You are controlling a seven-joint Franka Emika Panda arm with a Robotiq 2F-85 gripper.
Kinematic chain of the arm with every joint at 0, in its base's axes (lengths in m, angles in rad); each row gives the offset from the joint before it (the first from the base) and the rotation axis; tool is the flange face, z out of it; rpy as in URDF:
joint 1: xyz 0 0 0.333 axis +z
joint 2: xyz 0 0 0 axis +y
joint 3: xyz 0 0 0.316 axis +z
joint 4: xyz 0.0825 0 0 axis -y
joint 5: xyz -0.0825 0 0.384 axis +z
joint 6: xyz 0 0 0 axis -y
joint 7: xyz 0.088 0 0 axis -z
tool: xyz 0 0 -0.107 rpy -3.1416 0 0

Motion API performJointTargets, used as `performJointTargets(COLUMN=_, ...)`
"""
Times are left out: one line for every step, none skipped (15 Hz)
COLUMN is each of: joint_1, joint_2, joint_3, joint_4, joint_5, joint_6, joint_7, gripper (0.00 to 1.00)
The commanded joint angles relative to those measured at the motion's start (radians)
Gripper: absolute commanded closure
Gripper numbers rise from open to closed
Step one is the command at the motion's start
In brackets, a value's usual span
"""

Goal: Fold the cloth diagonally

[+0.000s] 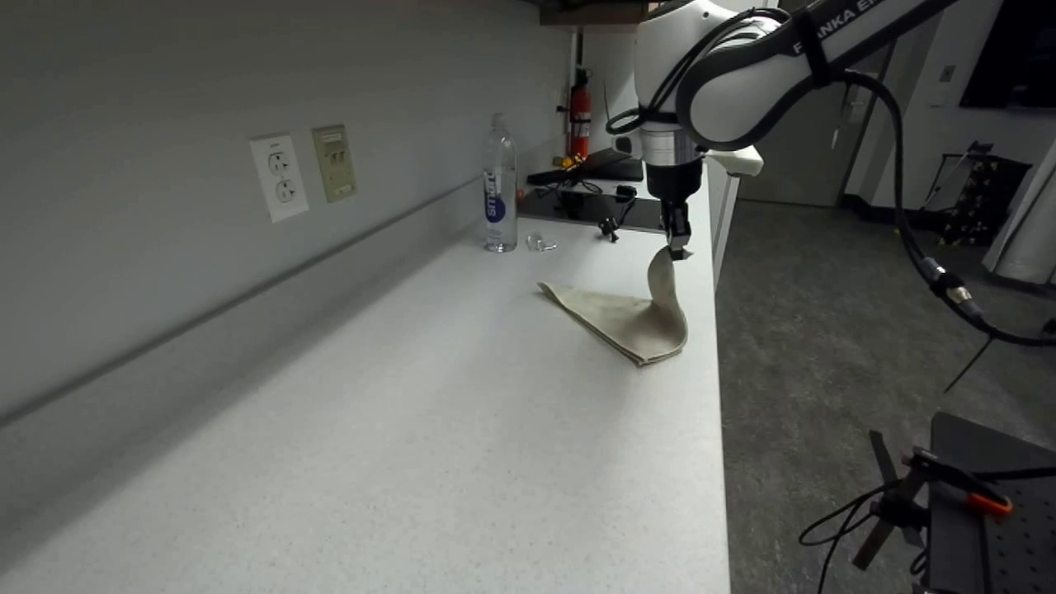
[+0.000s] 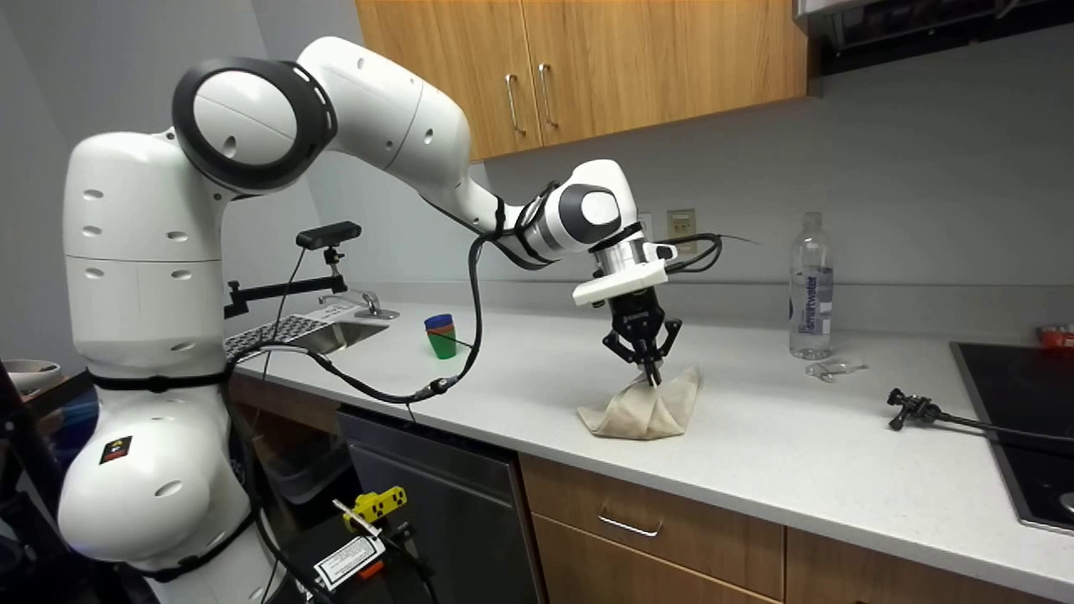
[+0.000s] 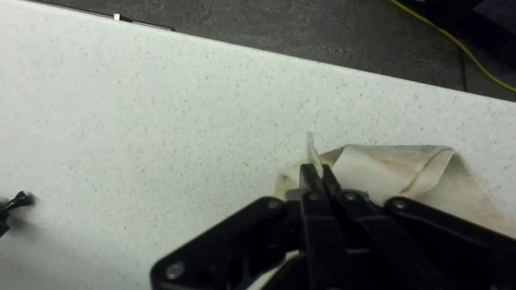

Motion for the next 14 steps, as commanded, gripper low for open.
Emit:
performJointTargets(joint_1=-0.004, joint_2=0.096, joint_3=0.008, joint_4=0.131, joint_5=0.049, joint_6=-0.012, joint_7=-0.030, gripper=0.99)
performJointTargets(joint_1=-0.005, joint_2=0.113, joint_3=0.011, joint_4=0.155, joint_5=0.062, joint_6=-0.007, joint_7=-0.027, gripper=0.99)
performJointTargets(joint_1=-0.004, joint_2=0.127, joint_3=0.012, joint_4=0.175, joint_5=0.067, joint_6=0.000, joint_7=-0.023, gripper=0.99)
performJointTargets(joint_1=-0.002, joint_2=0.143, joint_3=0.013, joint_4=0.194, joint_5=0.070, joint_6=0.007, joint_7=-0.015, gripper=0.99)
performJointTargets(joint_1=-0.002, joint_2=0.156, joint_3=0.013, joint_4=0.213, joint_5=0.073, joint_6=0.010, joint_7=-0.013, gripper=0.99)
performJointTargets(joint_1=0.000, joint_2=0.171, joint_3=0.014, joint_4=0.232, joint_5=0.076, joint_6=0.012, joint_7=-0.009, gripper=0.99)
performJointTargets(joint_1=0.000, joint_2=0.184, joint_3=0.016, joint_4=0.249, joint_5=0.081, joint_6=0.011, joint_7=-0.008, gripper=0.99)
performJointTargets(joint_1=0.000, joint_2=0.196, joint_3=0.018, joint_4=0.263, joint_5=0.086, joint_6=0.010, joint_7=-0.008, gripper=0.99)
performJointTargets(joint_1=0.001, joint_2=0.207, joint_3=0.021, joint_4=0.276, joint_5=0.089, joint_6=0.006, joint_7=-0.008, gripper=0.99)
performJointTargets(joint_1=0.002, joint_2=0.218, joint_3=0.023, joint_4=0.287, joint_5=0.091, joint_6=0.008, joint_7=-0.006, gripper=0.99)
performJointTargets(joint_1=0.004, joint_2=0.228, joint_3=0.025, joint_4=0.299, joint_5=0.094, joint_6=0.007, joint_7=-0.006, gripper=0.99)
performJointTargets(joint_1=0.004, joint_2=0.238, joint_3=0.029, joint_4=0.311, joint_5=0.099, joint_6=0.006, joint_7=-0.005, gripper=0.99)
performJointTargets(joint_1=0.005, joint_2=0.247, joint_3=0.033, joint_4=0.323, joint_5=0.105, joint_6=0.003, joint_7=-0.004, gripper=0.99)
performJointTargets(joint_1=0.006, joint_2=0.255, joint_3=0.037, joint_4=0.333, joint_5=0.108, joint_6=0.003, joint_7=-0.003, gripper=0.99)
